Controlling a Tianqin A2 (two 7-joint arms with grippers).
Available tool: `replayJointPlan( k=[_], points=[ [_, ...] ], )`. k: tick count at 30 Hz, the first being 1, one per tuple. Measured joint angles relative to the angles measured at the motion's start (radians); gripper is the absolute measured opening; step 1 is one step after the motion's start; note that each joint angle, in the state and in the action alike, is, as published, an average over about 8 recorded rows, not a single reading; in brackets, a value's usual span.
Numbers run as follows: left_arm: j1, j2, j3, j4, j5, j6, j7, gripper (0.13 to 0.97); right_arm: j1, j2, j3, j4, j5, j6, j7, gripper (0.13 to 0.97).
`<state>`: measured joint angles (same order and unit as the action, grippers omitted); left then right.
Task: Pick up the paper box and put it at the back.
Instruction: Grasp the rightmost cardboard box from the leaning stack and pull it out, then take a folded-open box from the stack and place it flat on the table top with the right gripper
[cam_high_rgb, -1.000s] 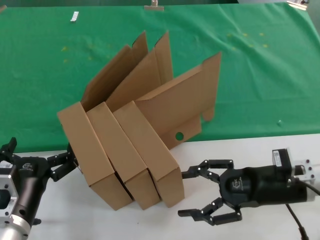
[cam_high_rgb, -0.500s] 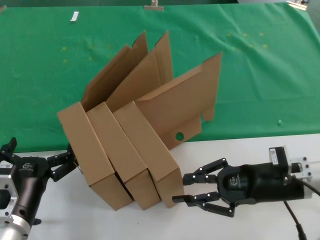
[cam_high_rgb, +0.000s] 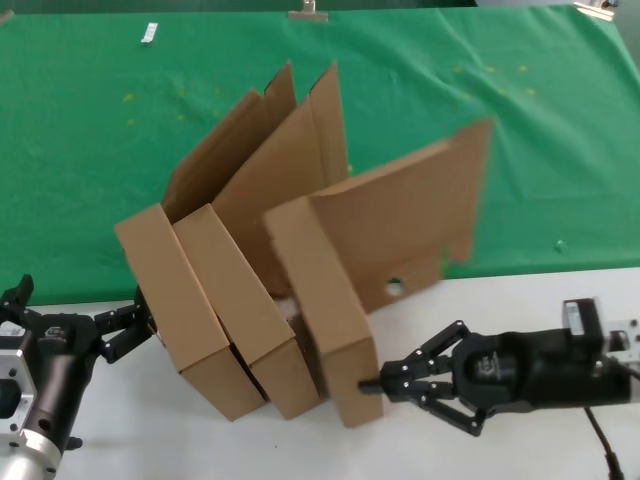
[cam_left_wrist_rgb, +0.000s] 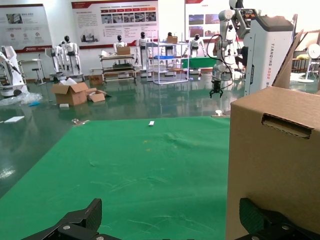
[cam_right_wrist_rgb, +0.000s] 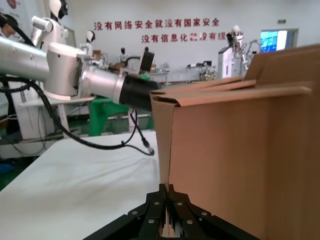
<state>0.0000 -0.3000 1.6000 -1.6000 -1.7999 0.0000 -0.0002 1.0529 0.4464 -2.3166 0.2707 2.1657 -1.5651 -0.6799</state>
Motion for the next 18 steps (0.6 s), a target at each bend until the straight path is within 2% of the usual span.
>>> replayJointPlan(
  k=[4, 12, 15, 18],
  points=[
    [0.000, 0.000, 0.000, 0.000, 0.000, 0.000, 0.000, 0.966, -0.047, 0.057, 0.078, 0.110, -0.020, 0.021, 0.048, 0.157],
    [0.000, 0.000, 0.000, 0.000, 0.000, 0.000, 0.000, 0.966, -0.153, 0.236, 0.243, 0.382, -0.051, 0.095, 0.177, 0.155],
    [0.000, 0.000, 0.000, 0.000, 0.000, 0.000, 0.000, 0.966, -0.141, 0.290, 0.288, 0.430, -0.091, 0.136, 0.189, 0.154],
    [0.000, 0.000, 0.000, 0.000, 0.000, 0.000, 0.000, 0.966, -0.073, 0.316, 0.322, 0.416, -0.166, 0.191, 0.166, 0.153]
  ],
)
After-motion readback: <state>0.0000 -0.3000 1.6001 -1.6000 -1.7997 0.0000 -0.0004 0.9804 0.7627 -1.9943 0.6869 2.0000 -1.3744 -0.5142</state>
